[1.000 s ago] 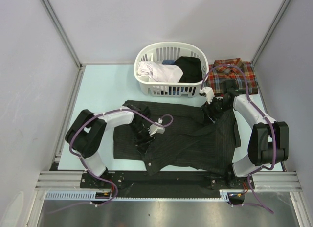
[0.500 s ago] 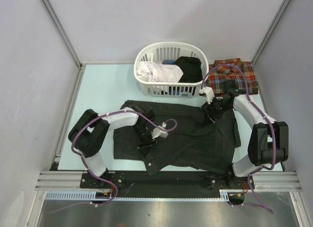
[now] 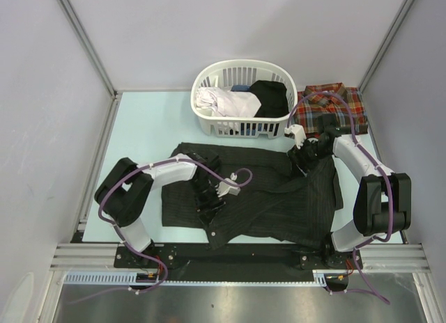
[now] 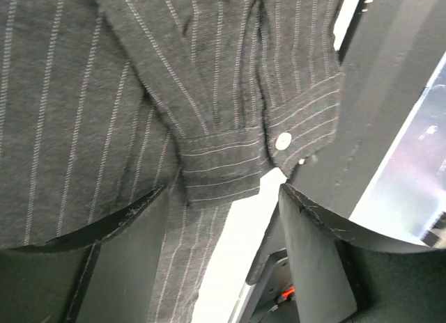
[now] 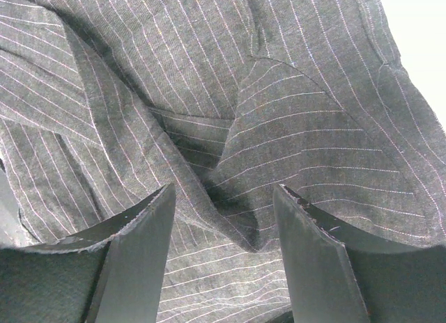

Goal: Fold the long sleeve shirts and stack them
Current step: Fold the shirt

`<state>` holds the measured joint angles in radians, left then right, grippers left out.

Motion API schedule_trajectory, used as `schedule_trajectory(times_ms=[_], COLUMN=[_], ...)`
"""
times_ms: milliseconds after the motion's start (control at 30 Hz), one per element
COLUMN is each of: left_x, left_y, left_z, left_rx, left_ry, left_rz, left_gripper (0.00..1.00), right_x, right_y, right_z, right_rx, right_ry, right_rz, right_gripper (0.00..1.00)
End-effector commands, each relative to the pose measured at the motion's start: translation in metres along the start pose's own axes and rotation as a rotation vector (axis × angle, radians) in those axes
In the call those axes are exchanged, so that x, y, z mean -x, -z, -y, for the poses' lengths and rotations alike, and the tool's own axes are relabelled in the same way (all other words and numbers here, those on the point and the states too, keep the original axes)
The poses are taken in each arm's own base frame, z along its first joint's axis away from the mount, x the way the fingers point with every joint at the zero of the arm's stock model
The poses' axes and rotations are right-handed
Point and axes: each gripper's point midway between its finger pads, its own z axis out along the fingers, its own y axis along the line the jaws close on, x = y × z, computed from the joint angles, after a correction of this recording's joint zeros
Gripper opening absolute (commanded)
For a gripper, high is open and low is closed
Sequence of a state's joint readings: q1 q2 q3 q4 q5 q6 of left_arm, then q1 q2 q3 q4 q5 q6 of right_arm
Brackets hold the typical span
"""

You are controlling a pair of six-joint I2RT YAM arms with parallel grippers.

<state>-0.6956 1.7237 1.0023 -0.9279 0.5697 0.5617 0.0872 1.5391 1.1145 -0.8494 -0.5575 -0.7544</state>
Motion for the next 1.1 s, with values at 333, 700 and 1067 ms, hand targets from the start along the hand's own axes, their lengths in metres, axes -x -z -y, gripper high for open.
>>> schedule_trajectory(times_ms=[333, 700, 1067], left_x=[0.002, 0.018, 0.1], left_y=[-0.019, 0.008, 0.177], left_z=[-0.008, 0.003, -0.009], left_rx=[0.155, 0.216, 0.792], left_ry=[-0.115, -0.099, -0.531], left_rz=[-0.035, 0.038, 0.236], left_gripper=[0.51, 0.0, 0.0], right_x=[0.002, 0.0, 0.095], right_y=[0.004, 0.005, 0.062], right_z=[0.0, 0.006, -0.028], right_rx=[-0.009, -0.022, 0.042], right_ry=[0.008, -0.004, 0.094], right_rz=[0.024, 0.03, 0.41], right_gripper=[0.63, 0.63, 0.98])
